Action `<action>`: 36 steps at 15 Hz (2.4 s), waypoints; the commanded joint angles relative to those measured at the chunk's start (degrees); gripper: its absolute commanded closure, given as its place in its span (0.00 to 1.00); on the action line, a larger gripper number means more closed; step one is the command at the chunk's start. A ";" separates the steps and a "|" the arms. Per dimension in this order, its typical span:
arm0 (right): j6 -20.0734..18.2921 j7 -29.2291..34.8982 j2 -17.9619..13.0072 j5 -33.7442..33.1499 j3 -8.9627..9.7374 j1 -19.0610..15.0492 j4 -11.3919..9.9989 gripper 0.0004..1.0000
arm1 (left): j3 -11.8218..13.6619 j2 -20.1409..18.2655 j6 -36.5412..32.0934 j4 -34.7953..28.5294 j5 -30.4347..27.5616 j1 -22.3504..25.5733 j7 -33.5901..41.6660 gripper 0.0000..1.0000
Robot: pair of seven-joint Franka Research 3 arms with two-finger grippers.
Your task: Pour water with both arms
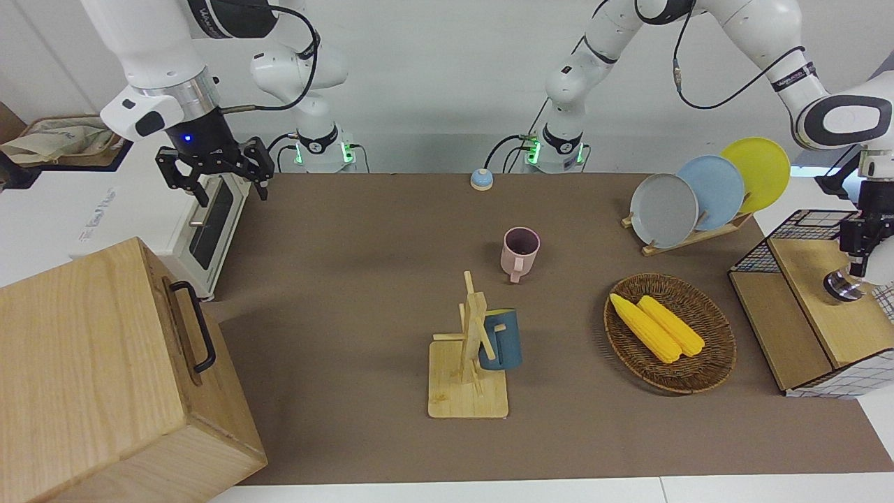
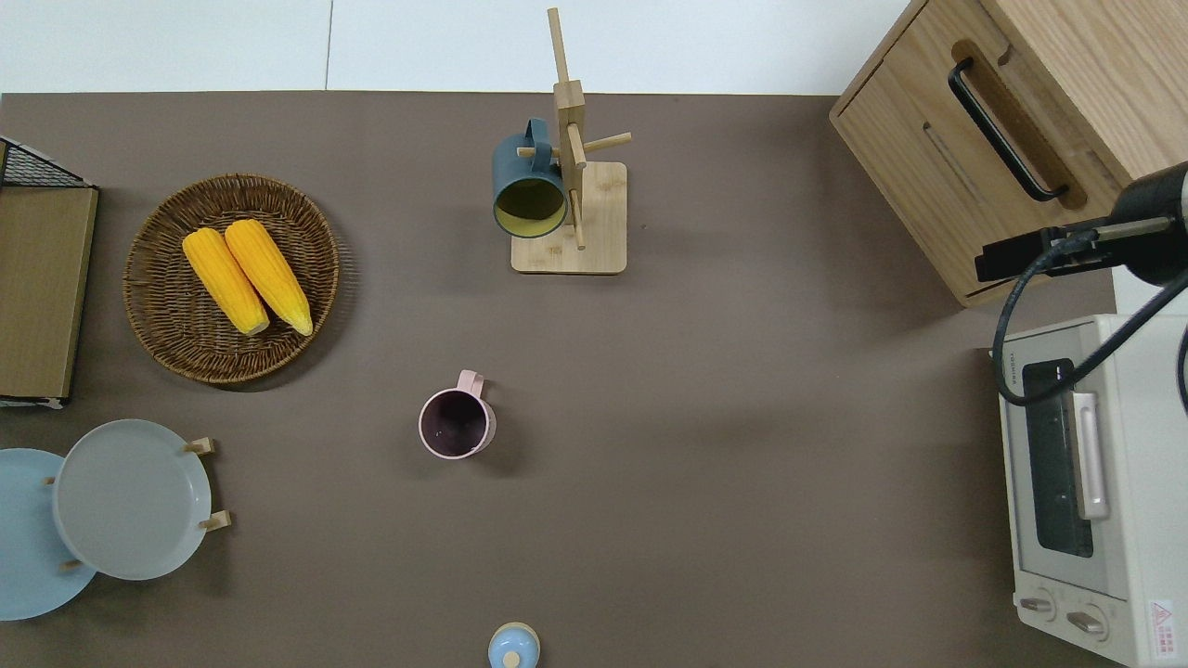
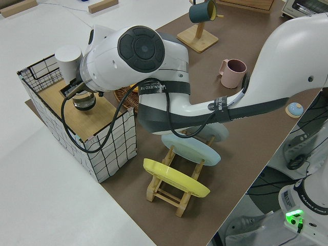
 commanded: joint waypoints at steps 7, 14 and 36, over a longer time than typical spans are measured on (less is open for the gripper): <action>0.48 -0.92 -0.49 0.21 0.11 -0.10 -0.69 0.01 | 0.06 1.13 1.75 -0.79 -0.90 0.35 3.36 0.96; 0.48 -0.84 -0.58 0.21 0.11 -0.10 -0.69 0.01 | 0.06 0.96 1.49 -0.35 -0.46 0.18 2.84 0.00; 0.48 -0.92 -0.58 0.21 0.11 -0.10 -0.69 0.01 | 8.14 -10.64 -37.67 5.97 25.19 -7.63 -25.79 0.00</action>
